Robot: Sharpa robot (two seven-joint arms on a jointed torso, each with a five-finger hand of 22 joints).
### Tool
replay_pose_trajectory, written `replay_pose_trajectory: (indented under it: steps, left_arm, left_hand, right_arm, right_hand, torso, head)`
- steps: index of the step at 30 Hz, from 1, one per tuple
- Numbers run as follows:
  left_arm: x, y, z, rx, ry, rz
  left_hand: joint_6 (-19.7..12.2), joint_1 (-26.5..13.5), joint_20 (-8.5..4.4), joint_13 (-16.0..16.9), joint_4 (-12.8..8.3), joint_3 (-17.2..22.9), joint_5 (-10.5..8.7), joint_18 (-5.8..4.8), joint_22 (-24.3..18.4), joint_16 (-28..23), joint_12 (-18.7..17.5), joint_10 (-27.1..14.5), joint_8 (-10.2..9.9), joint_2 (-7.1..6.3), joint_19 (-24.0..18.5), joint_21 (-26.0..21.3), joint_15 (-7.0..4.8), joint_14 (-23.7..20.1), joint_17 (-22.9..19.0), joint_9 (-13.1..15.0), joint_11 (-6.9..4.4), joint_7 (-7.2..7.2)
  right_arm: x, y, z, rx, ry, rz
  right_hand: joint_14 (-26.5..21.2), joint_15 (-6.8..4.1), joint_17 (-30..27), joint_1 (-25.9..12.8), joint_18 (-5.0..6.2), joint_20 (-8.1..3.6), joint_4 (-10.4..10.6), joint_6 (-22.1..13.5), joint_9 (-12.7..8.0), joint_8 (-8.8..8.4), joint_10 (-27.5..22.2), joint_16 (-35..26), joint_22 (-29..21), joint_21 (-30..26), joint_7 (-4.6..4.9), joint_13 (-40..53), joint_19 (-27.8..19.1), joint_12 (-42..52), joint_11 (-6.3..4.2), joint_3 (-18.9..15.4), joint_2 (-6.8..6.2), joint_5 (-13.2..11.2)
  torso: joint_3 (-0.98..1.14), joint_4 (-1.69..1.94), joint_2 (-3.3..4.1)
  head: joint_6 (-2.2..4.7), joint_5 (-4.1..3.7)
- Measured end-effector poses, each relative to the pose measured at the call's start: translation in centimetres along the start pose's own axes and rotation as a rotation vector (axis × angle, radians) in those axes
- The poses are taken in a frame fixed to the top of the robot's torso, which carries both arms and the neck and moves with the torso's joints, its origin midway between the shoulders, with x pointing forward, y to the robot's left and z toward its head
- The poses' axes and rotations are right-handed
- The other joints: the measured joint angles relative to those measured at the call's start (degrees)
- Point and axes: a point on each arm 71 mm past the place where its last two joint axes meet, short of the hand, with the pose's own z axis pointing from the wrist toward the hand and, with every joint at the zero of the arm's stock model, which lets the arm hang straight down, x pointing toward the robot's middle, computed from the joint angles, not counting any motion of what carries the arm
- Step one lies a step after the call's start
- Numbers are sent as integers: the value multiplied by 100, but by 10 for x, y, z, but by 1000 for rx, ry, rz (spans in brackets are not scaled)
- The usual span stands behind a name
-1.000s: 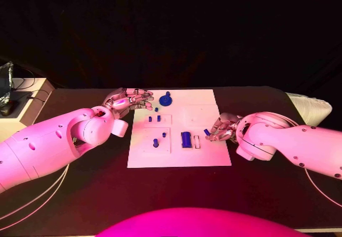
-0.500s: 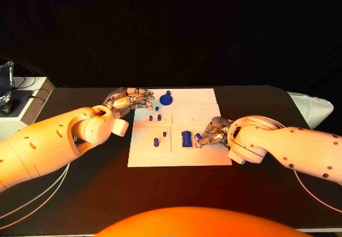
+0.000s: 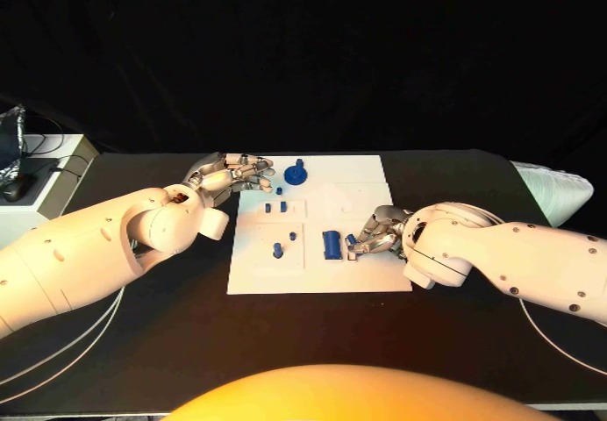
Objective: Assemble the parts on the task board
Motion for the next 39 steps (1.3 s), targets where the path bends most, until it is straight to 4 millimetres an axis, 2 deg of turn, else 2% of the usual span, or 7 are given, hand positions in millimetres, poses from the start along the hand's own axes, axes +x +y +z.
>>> replay_pose_trajectory:
  steps: [22, 27, 30, 34, 39]
  left_arm:
    - [-1, 0, -1, -2, -2, 2]
    - [-2, 0, -1, -3, -2, 2]
    - [-2, 0, -1, -3, -2, 2]
    - [-2, 0, -1, -3, -2, 2]
    - [-2, 0, -1, -3, -2, 2]
  left_hand:
    - [0, 0, 0, 0, 16, 16, 0, 0, -9, 0, 0, 0, 0, 0, 0, 0, 0, 0, 10, 0, 0, 0]
    - [0, 0, 0, 0, 32, -1, 0, 0, -9, 0, 0, 0, 0, 0, 0, 0, 0, 0, 9, 1, 0, 0]
    - [0, 0, 0, 0, 32, 0, 0, 0, -9, 0, 0, 0, 0, 0, 0, 0, 0, 0, 14, -4, 0, 0]
    - [0, 0, 0, 0, 32, 0, 0, 0, -9, 0, 0, 0, 0, 0, 0, 0, 0, 0, 14, -4, 0, 0]
    - [0, 0, 0, 0, 32, -1, 0, 0, -16, 0, 0, 0, 0, 0, 0, 0, 0, 0, 14, -4, 0, 0]
  right_arm:
    - [3, -2, 5, 18, 27, -35]
    - [3, -2, 5, 19, 26, -37]
    - [3, -2, 6, 19, 25, -37]
    - [3, -2, 6, 20, 22, -36]
    - [3, -3, 7, 20, 15, -31]
  right_hand:
    - [0, 0, 0, -142, 0, 0, 85, 25, -36, 1, 0, 0, -1, -21, -25, 4, 0, 0, 0, -86, -98, -91]
    - [0, 0, 0, -234, 1, 0, 143, 28, -49, 2, 0, 0, -1, -21, -28, 3, 0, 0, 0, -144, -153, -102]
    - [0, 0, 0, -329, 0, 0, 195, 30, -75, 4, 0, 0, -1, -21, -29, 3, 0, 0, 0, -295, -208, 81]
    - [0, 0, 0, -468, 0, 0, 317, 25, -99, 4, 0, 0, -1, -45, -24, 3, 0, -22, 0, -418, -182, 91]
    - [0, 0, 0, -529, 0, 0, 376, 32, -110, -22, 0, 0, 4, -45, -5, 2, 0, -22, 0, -506, -197, 70]
  torso:
    - [-5, 2, -3]
    - [-5, 1, -2]
    - [-5, 1, -2]
    - [-5, 0, -2]
    - [-8, 1, -2]
  head:
    - [-39, 21]
    - [-41, 26]
    - [-46, 27]
    - [-46, 27]
    - [-41, 19]
